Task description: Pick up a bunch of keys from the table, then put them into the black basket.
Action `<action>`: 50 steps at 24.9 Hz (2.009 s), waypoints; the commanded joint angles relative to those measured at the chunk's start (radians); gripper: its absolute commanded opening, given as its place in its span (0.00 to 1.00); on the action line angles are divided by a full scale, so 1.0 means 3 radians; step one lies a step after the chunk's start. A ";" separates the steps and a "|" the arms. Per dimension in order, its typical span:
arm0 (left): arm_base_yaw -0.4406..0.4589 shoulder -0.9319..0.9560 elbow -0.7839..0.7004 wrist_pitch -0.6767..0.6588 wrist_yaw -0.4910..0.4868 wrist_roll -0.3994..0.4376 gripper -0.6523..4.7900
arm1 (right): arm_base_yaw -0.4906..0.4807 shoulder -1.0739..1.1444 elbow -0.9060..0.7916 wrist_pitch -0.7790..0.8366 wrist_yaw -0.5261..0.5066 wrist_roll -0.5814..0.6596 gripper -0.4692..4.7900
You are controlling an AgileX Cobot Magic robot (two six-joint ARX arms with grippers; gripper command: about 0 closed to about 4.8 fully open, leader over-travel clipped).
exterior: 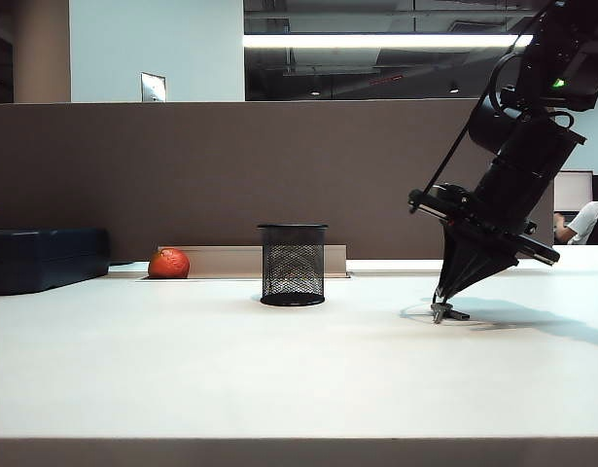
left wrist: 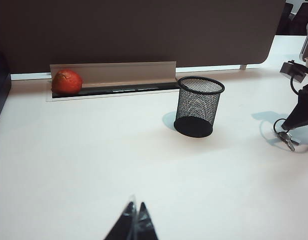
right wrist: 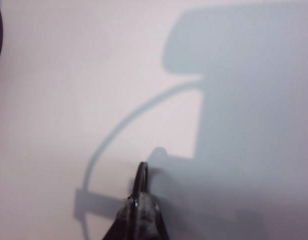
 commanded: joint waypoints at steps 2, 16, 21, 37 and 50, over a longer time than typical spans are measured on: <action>0.0000 0.0003 0.0011 0.0032 0.0022 0.0004 0.11 | 0.0001 -0.0043 0.0014 0.0037 -0.0014 0.0001 0.07; 0.0000 0.0003 0.0010 0.0031 0.0008 0.0004 0.11 | 0.0034 -0.0450 0.0343 0.0010 -0.0305 0.0001 0.07; 0.0000 0.0003 0.0011 0.0031 0.0008 0.0004 0.11 | 0.0187 -0.0455 0.0729 -0.0010 -0.0309 0.0001 0.07; 0.0000 0.0003 0.0010 0.0031 0.0008 0.0004 0.11 | 0.0609 -0.0434 0.0974 0.0699 -0.0282 0.0069 0.07; 0.0001 0.0003 0.0010 0.0031 0.0009 0.0004 0.11 | 0.0741 -0.0032 0.0974 0.1013 -0.0217 0.0179 0.07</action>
